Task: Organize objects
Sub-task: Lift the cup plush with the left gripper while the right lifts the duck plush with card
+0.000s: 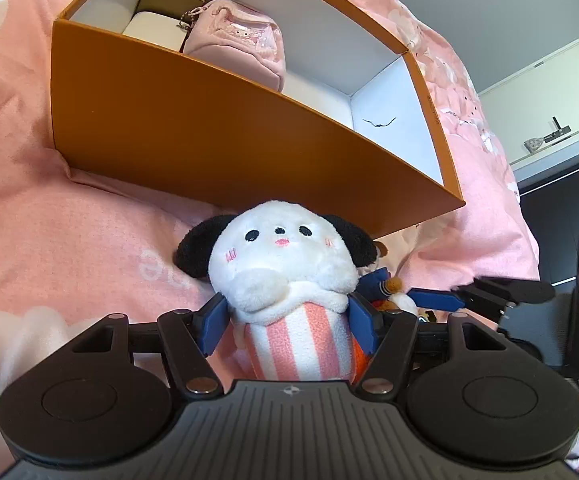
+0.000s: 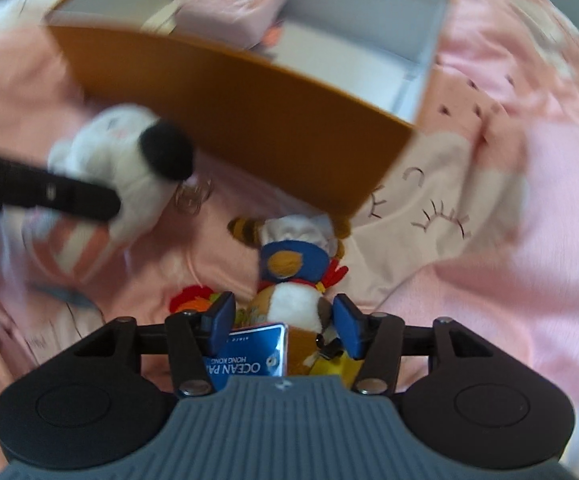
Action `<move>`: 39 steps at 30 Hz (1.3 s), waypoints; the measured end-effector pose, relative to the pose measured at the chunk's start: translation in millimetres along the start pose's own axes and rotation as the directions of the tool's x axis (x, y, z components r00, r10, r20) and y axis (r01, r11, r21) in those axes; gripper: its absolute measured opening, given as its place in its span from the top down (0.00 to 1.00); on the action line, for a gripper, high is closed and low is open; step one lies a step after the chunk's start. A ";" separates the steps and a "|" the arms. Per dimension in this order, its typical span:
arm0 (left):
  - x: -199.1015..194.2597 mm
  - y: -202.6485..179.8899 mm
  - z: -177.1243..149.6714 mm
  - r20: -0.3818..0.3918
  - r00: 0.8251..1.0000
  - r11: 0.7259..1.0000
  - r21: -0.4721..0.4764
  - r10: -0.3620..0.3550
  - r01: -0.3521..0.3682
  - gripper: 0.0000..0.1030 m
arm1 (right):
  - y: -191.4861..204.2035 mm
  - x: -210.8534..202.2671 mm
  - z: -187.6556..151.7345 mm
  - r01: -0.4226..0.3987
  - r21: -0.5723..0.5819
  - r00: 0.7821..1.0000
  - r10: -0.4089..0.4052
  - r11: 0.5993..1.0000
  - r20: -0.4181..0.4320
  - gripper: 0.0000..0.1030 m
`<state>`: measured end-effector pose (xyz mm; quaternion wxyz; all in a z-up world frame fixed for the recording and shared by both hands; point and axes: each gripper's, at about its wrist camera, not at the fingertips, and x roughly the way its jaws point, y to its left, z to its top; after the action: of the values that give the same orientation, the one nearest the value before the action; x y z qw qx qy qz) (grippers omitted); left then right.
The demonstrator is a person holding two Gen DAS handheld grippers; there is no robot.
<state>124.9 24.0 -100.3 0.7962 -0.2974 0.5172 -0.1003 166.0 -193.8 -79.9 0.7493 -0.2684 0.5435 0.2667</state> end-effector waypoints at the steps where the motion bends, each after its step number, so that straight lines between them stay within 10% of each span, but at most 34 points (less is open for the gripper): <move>1: -0.2 0.0 -0.2 0.001 1.000 1.000 -0.001 -0.001 0.001 0.30 | 3.8 3.0 2.0 0.012 -0.038 1.000 -0.012 0.999 -0.014 0.44; 8: -4.9 -0.1 -1.7 0.007 1.000 1.000 0.002 -0.007 0.007 0.30 | -0.6 12.3 9.3 0.013 -0.066 0.999 -0.017 0.998 -0.050 0.52; 21: -31.3 -13.7 -1.8 0.032 0.996 0.995 0.041 -0.089 0.087 0.30 | -28.4 -79.4 9.2 -0.149 0.120 0.973 0.124 0.981 0.195 0.52; 39: -81.9 -41.5 24.2 0.191 0.964 0.980 0.103 -0.186 0.169 0.30 | -52.9 -146.9 15.0 -0.377 0.295 0.845 0.195 0.878 0.499 0.53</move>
<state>116.0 37.9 -6.8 0.8439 -0.3166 0.4013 -0.1631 173.5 -237.1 70.6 0.8434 0.0382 0.4287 0.3217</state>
